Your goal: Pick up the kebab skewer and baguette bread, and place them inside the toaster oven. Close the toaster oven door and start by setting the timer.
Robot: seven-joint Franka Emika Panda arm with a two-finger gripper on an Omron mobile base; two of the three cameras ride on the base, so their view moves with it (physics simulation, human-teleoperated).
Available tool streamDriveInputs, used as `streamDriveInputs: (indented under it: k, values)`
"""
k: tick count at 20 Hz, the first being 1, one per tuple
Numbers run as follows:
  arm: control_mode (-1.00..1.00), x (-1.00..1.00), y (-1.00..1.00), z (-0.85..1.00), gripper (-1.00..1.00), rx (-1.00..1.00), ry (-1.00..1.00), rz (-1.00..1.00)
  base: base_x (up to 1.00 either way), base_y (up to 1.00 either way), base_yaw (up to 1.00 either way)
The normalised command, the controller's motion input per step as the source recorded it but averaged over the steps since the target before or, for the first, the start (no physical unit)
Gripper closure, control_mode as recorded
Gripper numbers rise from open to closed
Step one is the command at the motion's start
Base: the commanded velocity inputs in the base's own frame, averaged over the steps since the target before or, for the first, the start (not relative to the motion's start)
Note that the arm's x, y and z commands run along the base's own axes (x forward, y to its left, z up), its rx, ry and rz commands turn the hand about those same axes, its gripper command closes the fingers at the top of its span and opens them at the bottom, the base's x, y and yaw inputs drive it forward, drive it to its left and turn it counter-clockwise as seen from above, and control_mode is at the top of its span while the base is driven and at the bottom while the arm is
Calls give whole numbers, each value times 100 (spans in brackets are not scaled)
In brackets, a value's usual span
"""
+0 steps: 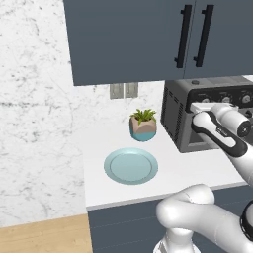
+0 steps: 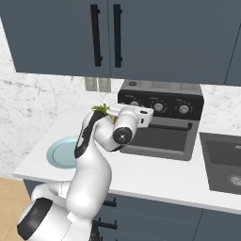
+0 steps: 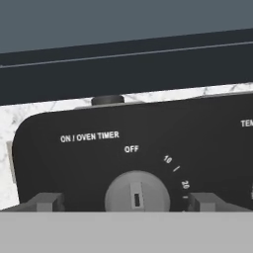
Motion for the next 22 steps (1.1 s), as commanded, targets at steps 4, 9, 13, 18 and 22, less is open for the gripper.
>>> streamDriveInputs:
  k: [4, 9, 13, 18, 22]
  values:
    - [-100, 0, 0, 0, -100, 0, 0, 0, 0, 0, 0]
    - [-100, 0, -4, 0, -100, 0, 0, 0, 0, 0, 0]
    - [-100, 0, -2, 0, -100, 0, 0, 0, 0, 0, 0]
    - [-100, 0, 1, 0, -100, 0, 0, -1, 0, 0, 0]
    - [-100, 0, 0, 0, -100, 0, 0, 0, 0, 0, 0]
